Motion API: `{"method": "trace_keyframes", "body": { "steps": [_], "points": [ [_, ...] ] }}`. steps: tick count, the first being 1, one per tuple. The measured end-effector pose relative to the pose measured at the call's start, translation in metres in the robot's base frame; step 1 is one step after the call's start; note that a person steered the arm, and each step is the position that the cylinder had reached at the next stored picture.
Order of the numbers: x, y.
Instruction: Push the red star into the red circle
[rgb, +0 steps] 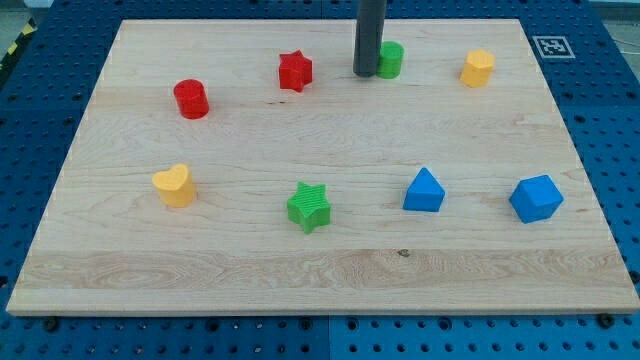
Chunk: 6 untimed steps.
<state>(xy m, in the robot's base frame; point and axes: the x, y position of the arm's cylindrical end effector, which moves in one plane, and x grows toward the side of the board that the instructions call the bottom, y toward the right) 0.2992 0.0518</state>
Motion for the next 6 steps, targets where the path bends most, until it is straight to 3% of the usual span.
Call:
{"method": "trace_keyframes", "body": {
  "steps": [4, 6],
  "points": [
    [0.019, -0.074],
    [0.004, -0.126]
  ]
}}
